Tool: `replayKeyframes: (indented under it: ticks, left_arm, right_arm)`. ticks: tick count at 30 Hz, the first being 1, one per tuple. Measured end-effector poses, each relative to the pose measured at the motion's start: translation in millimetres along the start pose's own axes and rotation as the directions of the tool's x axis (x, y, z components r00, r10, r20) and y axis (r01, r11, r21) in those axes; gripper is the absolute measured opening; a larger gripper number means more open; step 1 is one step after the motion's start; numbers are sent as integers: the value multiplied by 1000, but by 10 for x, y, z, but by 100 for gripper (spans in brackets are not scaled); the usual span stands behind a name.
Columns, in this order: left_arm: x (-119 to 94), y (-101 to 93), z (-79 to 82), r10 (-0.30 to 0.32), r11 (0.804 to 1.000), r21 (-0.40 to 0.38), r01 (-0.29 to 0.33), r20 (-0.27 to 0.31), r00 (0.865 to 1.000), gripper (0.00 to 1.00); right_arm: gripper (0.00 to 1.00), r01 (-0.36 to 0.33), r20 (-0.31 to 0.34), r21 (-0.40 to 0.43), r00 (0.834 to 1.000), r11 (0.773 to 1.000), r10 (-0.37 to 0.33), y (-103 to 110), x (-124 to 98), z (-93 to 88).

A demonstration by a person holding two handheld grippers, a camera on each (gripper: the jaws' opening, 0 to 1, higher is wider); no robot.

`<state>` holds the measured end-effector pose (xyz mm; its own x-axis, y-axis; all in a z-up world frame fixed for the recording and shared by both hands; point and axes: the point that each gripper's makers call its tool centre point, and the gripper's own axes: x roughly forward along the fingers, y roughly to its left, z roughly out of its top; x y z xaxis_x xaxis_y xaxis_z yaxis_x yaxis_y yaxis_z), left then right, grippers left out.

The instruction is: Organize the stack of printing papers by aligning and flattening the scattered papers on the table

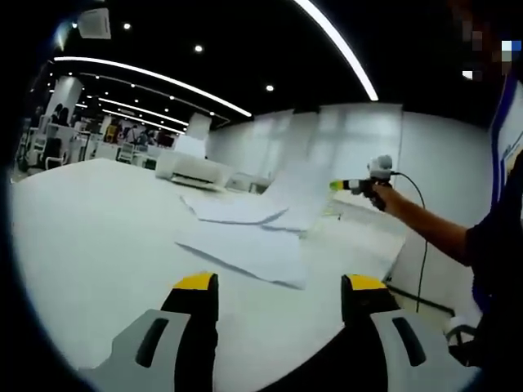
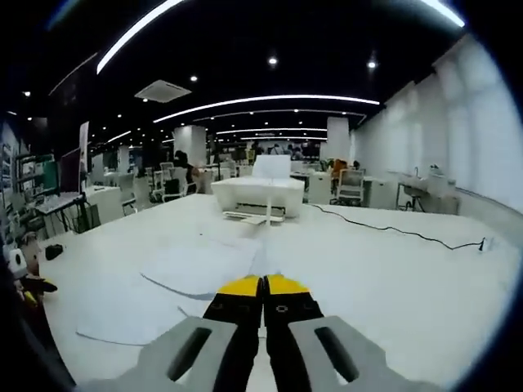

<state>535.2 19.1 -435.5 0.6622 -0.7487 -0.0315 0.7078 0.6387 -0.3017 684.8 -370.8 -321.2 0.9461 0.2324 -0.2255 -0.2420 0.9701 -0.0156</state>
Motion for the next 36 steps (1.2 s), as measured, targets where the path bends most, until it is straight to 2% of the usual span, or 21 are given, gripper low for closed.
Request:
replayKeyframes:
  ticks: [10, 16, 18, 21, 28, 36]
  left_arm:
    - [36, -5, 4, -3, 1000, -3, 3, 0, 1000, 63]
    - [20, 36, 24, 4, 1000, -6, -4, 8, 1000, 63]
    - [20, 31, 20, 3, 1000, -5, -3, 8, 1000, 63]
    - [23, 27, 18, 1, 1000, -5, -1, 8, 1000, 63]
    - [39, 42, 51, -1, 1000, -4, 1, 19, 1000, 63]
    - [122, 33, 66, -15, 1000, -12, 16, 26, 1000, 63]
  right_arm:
    - [0, -27, 26, -43, 999, 999, 28, 23, -141, 236]
    - [0, -72, 52, -106, 996, 992, 78, 270, -286, 419]
    - [0, -78, 62, -122, 994, 989, 86, 261, -312, 522]
    - [0, -88, 69, -155, 993, 984, 100, 391, -381, 590]
    - [0, -114, 31, -264, 992, 958, 126, 401, -454, 851]
    - [0, -141, 33, -306, 987, 942, 158, 562, -644, 1030]
